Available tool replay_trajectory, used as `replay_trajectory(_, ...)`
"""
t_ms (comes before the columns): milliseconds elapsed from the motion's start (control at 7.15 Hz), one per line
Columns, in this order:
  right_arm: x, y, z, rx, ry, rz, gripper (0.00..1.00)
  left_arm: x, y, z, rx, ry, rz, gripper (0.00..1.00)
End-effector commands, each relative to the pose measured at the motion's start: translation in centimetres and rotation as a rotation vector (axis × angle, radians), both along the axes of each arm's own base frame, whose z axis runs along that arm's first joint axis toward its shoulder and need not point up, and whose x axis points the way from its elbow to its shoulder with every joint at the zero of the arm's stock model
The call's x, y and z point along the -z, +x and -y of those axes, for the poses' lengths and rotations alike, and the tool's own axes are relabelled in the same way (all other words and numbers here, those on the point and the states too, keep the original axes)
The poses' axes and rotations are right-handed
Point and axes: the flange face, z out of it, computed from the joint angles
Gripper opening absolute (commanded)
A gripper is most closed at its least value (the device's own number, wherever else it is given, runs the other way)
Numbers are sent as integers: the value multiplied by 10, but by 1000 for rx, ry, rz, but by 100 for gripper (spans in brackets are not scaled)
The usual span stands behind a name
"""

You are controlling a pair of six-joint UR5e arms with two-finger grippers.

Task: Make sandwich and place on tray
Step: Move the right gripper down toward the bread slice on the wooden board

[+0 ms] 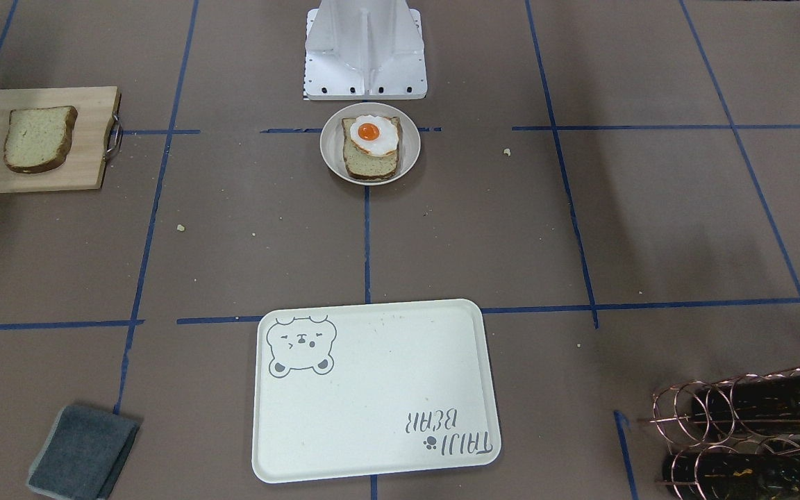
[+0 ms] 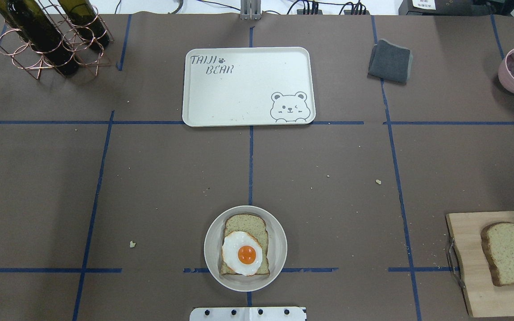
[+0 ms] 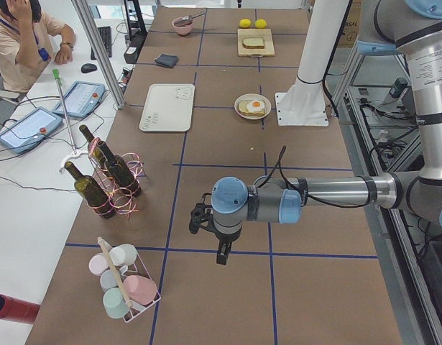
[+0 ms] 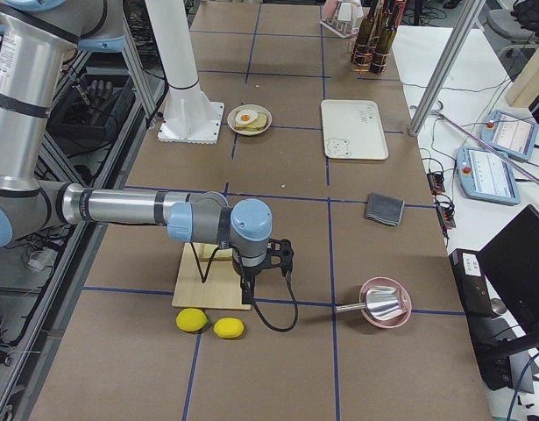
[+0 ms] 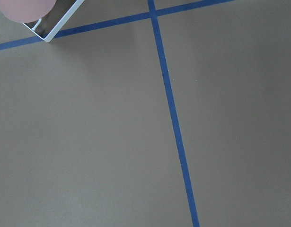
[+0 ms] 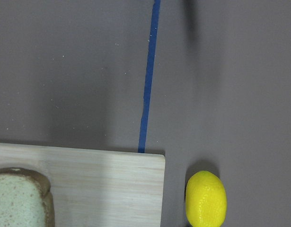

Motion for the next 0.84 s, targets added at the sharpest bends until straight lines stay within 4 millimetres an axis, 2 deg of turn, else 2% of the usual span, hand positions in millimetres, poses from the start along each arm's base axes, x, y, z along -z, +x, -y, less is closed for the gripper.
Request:
replay_trajectory(0, 0, 0, 0, 0, 0, 0, 100, 1, 0, 1, 0, 2, 0, 100)
replay_trajectory(280, 9, 0, 6, 1, 26, 1, 100, 2, 0, 1, 0, 5, -2, 100)
replay_trajectory(559, 19, 2, 12, 10, 210, -22, 100, 3, 0, 1, 0, 8, -2, 100)
replay_trajectory(699, 26, -5, 18, 9, 223, -8, 100, 7, 0, 2, 0, 25, -2, 100)
